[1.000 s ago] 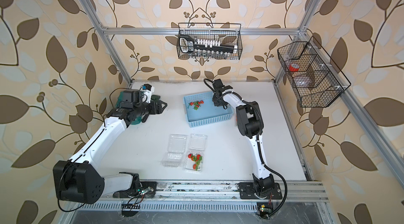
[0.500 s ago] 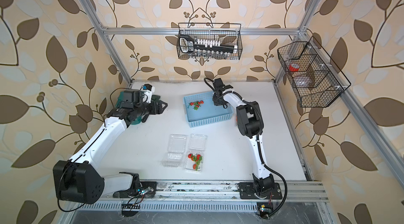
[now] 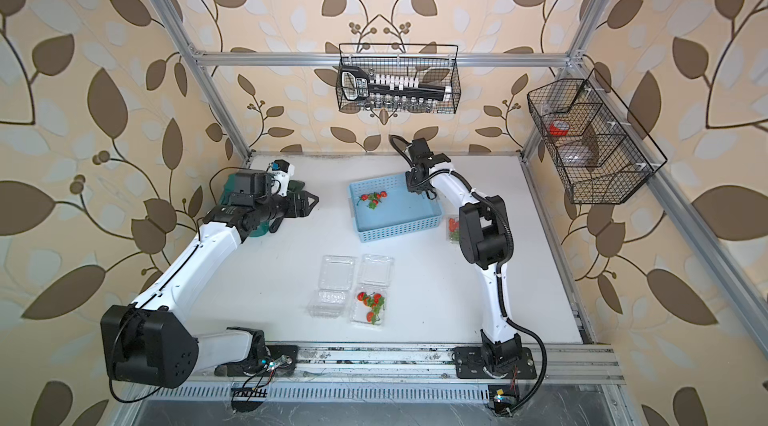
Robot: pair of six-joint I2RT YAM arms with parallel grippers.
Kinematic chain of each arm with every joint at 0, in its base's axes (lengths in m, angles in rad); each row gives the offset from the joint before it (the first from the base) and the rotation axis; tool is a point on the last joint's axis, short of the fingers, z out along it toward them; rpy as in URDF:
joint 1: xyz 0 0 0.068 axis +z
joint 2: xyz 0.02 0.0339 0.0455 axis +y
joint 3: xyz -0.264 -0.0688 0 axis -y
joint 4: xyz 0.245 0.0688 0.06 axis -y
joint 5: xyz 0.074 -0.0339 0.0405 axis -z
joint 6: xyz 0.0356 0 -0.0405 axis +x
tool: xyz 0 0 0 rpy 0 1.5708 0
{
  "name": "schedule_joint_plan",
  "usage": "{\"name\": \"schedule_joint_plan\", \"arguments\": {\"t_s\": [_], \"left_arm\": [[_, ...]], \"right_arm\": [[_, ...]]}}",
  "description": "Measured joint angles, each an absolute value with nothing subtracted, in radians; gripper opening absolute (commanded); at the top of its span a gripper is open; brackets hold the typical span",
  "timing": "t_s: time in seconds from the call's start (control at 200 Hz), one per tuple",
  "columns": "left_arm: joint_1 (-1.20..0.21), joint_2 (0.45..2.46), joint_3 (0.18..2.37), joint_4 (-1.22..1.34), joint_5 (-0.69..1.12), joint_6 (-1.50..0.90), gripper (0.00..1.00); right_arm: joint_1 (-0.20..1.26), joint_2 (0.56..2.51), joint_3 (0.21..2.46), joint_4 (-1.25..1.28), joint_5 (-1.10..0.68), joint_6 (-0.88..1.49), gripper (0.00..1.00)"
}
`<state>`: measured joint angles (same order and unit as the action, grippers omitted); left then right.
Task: Pack strawberries into containers
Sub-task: Place the strawberry in the packing box, then pick up the packing box from the center of the board.
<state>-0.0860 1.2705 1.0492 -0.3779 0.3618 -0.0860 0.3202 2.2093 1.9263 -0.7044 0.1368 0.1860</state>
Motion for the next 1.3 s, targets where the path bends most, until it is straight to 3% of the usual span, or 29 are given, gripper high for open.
{"name": "schedule_joint_plan", "arguments": {"t_s": [0.255,0.64,0.855,1.035,1.205,1.3], "left_arm": [[-0.086,1.271,1.049,-0.378,0.362,-0.086,0.79],[-0.086,1.271,1.049,-0.378,0.362,-0.086,0.79],[-0.086,1.271,1.049,-0.378,0.362,-0.086,0.79],[-0.086,1.271,1.049,-0.378,0.361,-0.086,0.79],[-0.086,1.271,1.049,-0.378,0.361,-0.086,0.79],[-0.086,1.271,1.049,-0.378,0.361,-0.086,0.79]], "right_arm": [[0.373,1.961,1.657,-0.681,0.059,0.186,0.04],[0.647,1.568,1.291,-0.655,-0.091,0.221,0.06],[0.884,1.575,1.156,-0.604,-0.183,0.288,0.1],[0.992,1.671,1.13,-0.568,-0.21,0.333,0.18],[1.039,1.724,1.113,-0.557,-0.213,0.357,0.37],[1.04,1.724,1.101,-0.557,-0.203,0.371,0.41]]}}
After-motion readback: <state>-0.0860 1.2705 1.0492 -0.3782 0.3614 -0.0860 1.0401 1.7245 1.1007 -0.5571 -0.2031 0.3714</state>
